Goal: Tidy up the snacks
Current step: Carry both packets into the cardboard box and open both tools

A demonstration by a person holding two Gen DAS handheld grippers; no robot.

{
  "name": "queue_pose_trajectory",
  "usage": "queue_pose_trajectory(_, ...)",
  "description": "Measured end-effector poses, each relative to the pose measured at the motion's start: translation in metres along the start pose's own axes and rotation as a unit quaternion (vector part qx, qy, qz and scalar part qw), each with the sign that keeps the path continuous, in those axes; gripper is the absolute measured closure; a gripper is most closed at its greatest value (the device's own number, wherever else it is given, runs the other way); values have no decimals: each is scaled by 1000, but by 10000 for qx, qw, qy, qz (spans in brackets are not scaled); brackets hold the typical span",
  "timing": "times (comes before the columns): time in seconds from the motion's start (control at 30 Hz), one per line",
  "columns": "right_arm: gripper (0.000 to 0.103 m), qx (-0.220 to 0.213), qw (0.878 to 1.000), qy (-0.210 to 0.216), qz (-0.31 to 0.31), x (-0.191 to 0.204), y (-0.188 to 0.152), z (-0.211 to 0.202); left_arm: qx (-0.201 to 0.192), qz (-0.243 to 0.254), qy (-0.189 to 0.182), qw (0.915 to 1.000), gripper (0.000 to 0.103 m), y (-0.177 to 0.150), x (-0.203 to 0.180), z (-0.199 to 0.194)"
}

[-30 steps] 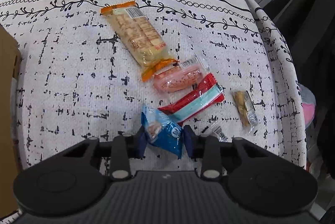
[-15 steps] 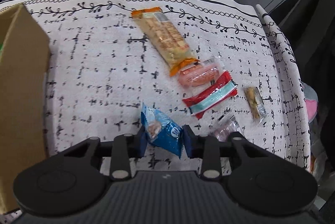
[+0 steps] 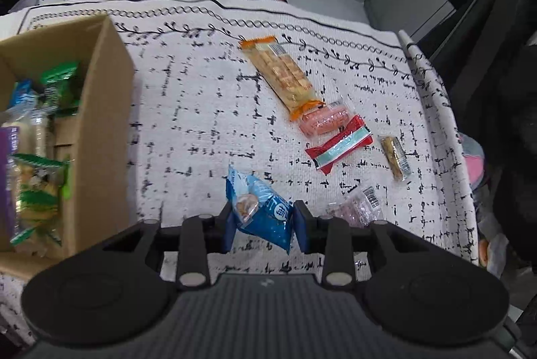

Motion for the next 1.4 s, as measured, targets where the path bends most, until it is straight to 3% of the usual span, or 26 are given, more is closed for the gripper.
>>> queue_pose_trajectory(0.23,88,-70,9999,26,100,23,-7,-18,-206,-120,-100,9997,69,-4,23,-31)
queue_pose_trajectory(0.67,88,-258,9991,231,-255,81,-20,-37,-550,-277,-259,9978,69,-2,63,-82)
queue_pose_trajectory(1.2,88,-91,9960,616,-646,150,-39,-22,-775,-660,-194,9946,69,17,131,-120)
queue_pose_trajectory(1.4,88,20,9948,710,-726,169,-48,-12,-685,-822,-95,9942,69,18,157,-118)
Point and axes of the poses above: each gripper's, at about its wrist camera, not at the fingertips, and z roughly the way its jaws point, x to its left, y to its top, the point moved 3 cm from there along z, roughly the way its jaws point, and after that the axes turned 3 degrees about -x, right-handed, at the moved point
